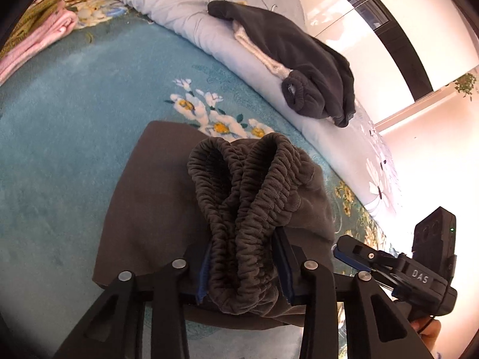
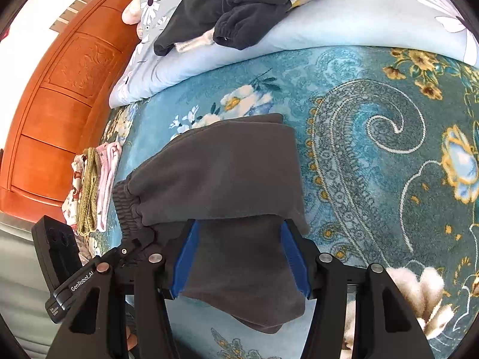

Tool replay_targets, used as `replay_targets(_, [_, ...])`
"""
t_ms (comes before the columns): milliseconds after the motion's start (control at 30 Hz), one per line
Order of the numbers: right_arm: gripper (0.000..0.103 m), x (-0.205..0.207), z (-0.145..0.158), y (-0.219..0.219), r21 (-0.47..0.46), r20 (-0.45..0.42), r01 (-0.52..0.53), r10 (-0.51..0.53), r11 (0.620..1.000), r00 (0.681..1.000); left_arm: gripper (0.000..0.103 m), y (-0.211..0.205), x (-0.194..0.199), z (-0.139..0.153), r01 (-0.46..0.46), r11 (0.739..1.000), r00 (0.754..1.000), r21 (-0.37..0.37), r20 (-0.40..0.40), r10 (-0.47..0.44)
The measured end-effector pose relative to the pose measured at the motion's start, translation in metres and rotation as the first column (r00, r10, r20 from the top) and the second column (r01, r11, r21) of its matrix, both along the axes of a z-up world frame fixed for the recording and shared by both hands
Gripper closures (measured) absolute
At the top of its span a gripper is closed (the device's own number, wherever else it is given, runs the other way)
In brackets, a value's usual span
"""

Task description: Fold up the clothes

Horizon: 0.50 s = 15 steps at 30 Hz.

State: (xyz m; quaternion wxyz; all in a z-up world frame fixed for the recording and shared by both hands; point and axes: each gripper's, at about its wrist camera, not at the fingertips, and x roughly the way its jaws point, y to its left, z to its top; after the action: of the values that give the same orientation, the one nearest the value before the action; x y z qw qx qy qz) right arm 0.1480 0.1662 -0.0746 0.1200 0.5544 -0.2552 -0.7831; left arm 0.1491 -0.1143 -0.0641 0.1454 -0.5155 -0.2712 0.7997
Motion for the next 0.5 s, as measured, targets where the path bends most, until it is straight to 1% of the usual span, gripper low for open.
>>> replay_targets(67, [0.045, 0.0, 0.007, -0.003, -0.004, -0.028, -0.014, 0.014, 1.0, 1.0, 0.066, -0.012, 0.008, 0.014, -0.013, 1.0, 0.999, 0.002, -0.036, 0.013])
replay_targets(200, [0.045, -0.001, 0.021, -0.011, -0.008, -0.086, -0.044, 0.043, 0.999, 0.995, 0.066, -0.044, 0.012, 0.002, -0.084, 0.996, 0.996, -0.012, 0.011, 0.084])
replay_targets(233, [0.045, -0.003, 0.023, -0.016, 0.003, -0.102, -0.06, 0.06, 0.998, 0.993, 0.066, -0.051, 0.01, -0.01, -0.11, 0.994, 0.993, -0.004, 0.045, 0.11])
replay_targets(267, [0.045, -0.006, 0.024, -0.023, 0.014, -0.111, -0.077, 0.078, 0.997, 0.991, 0.066, -0.059, 0.009, -0.023, -0.136, 0.99, 0.987, 0.02, 0.087, 0.134])
replay_targets(300, [0.045, -0.01, 0.021, -0.031, 0.027, -0.107, -0.097, 0.1, 0.995, 0.989, 0.066, -0.067, 0.009, -0.036, -0.161, 0.985, 0.98, 0.058, 0.131, 0.152])
replay_targets(367, [0.045, -0.017, 0.01, -0.046, 0.037, -0.08, -0.134, 0.136, 0.99, 0.987, 0.063, -0.078, 0.008, -0.055, -0.214, 0.971, 0.96, 0.106, 0.205, 0.189])
replay_targets(400, [0.045, -0.02, 0.003, -0.052, 0.04, -0.06, -0.145, 0.148, 0.989, 0.987, 0.063, -0.08, 0.007, -0.059, -0.222, 0.969, 0.956, 0.11, 0.219, 0.194])
replay_targets(500, [0.045, -0.023, -0.009, -0.063, 0.075, -0.035, -0.166, 0.169, 0.983, 0.985, 0.057, -0.077, 0.008, -0.058, -0.202, 0.974, 0.962, 0.101, 0.207, 0.178])
